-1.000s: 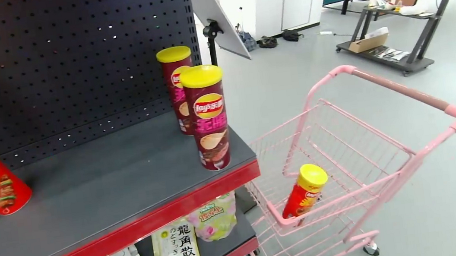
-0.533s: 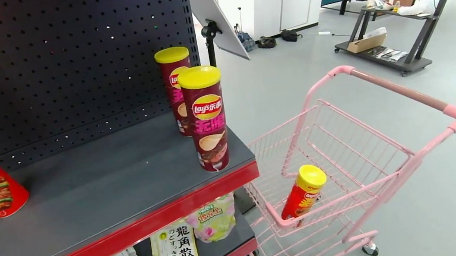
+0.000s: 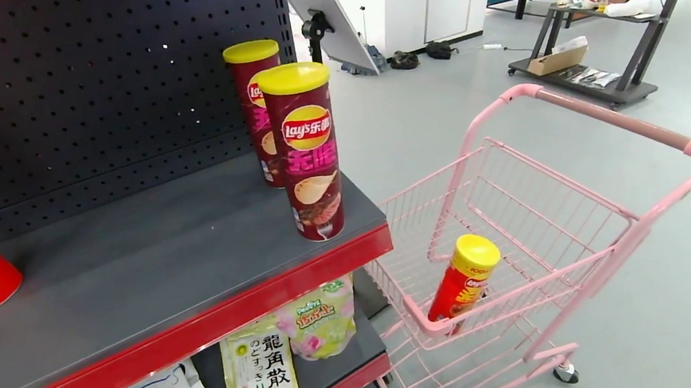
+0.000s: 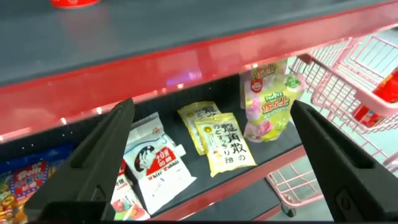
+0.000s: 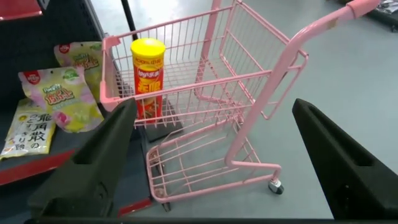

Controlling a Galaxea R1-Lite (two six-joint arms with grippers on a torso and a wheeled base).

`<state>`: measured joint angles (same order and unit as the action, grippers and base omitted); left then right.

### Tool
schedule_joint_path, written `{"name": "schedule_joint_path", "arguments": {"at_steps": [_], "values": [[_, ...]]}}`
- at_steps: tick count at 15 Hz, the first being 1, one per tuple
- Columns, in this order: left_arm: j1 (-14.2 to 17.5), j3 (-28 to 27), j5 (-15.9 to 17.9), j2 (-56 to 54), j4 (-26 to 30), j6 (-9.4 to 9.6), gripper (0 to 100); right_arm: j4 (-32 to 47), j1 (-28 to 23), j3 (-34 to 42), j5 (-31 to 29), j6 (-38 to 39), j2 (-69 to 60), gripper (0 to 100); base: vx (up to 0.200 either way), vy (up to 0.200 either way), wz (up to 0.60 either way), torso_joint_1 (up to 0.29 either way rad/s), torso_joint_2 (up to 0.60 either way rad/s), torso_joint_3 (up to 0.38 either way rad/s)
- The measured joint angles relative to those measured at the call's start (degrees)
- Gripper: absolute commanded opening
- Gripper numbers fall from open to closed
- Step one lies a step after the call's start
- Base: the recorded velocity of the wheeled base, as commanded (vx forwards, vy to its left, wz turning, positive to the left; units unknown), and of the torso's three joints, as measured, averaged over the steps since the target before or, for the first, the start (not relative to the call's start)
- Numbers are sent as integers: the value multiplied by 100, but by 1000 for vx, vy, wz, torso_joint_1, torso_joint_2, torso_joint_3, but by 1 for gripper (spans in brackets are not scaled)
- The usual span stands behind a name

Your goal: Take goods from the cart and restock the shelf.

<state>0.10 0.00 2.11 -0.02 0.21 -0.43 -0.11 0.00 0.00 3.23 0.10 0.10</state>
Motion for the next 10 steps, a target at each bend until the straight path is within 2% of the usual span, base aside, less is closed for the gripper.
{"name": "schedule_joint_path", "arguments": {"at_steps": [10], "values": [[1,0,0,0,-2,0,100,4,0,0,-6,-12,0,100,0,0,0,-163,529,365]]}}
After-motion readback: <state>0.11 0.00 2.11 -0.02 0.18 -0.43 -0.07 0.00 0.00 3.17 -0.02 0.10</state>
